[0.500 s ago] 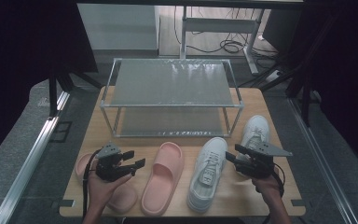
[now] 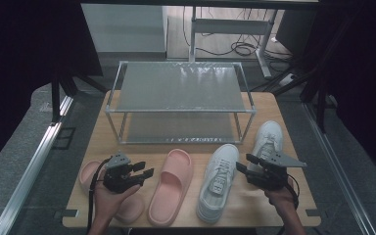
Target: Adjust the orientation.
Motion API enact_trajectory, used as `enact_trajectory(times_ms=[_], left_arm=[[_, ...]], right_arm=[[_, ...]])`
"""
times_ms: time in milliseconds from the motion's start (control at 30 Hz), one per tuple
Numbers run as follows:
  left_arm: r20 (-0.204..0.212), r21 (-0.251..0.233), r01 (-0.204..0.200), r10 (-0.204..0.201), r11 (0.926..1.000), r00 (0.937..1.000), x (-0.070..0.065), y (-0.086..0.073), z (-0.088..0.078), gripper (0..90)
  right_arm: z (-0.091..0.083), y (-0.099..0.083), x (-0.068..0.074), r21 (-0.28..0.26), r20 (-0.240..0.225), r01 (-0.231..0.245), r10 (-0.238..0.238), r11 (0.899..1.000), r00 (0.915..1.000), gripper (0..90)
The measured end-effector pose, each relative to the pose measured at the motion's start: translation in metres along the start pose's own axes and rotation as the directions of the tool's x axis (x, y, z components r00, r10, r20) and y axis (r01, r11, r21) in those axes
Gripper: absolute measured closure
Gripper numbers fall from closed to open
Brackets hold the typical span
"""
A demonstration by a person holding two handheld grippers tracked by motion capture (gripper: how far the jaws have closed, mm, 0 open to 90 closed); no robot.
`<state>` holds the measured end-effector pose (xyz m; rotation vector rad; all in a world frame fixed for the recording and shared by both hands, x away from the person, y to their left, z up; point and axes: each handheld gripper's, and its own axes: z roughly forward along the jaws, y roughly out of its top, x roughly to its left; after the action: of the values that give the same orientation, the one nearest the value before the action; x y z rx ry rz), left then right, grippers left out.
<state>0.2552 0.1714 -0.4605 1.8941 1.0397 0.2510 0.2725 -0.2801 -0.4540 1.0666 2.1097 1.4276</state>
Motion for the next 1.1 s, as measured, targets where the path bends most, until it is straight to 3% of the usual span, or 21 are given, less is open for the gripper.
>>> enact_trajectory(times_ms=[167,400,633,867,1067,1100], left_arm=[[0.006,-0.010,-0.013,0.013,0.9999,0.9999,0.000,0.004,-0.001,66.6],[0.015,0.005,-0.011,0.011,0.9999,0.9998,-0.005,0.001,0.007,79.6],[-0.004,0.022,-0.012,0.012,0.9997,0.9999,-0.012,-0.002,0.002,85.6],[-0.064,0.027,0.026,-0.024,0.9993,0.9976,0.000,-0.016,-0.017,86.3],[-0.123,0.003,0.055,-0.055,0.9985,0.9909,0.013,-0.026,-0.043,86.6],[-0.146,-0.009,0.070,-0.071,0.9975,0.9868,0.020,-0.031,-0.053,86.5]], right_arm=[[-0.007,-0.002,0.001,-0.007,0.015,-0.005,0.005,1.000,0.9999,44.7],[-0.007,-0.002,-0.004,-0.017,0.021,-0.054,0.054,0.998,0.9983,44.8],[-0.001,-0.002,0.002,-0.004,-0.001,-0.032,0.032,0.999,0.9995,44.9],[0.002,-0.002,0.004,0.001,0.001,-0.030,0.030,1.000,0.9995,44.9],[0.000,0.000,0.004,-0.006,0.014,-0.039,0.039,0.999,0.9992,44.9],[-0.001,0.000,0.003,-0.007,0.019,-0.046,0.046,0.999,0.9988,44.9]])
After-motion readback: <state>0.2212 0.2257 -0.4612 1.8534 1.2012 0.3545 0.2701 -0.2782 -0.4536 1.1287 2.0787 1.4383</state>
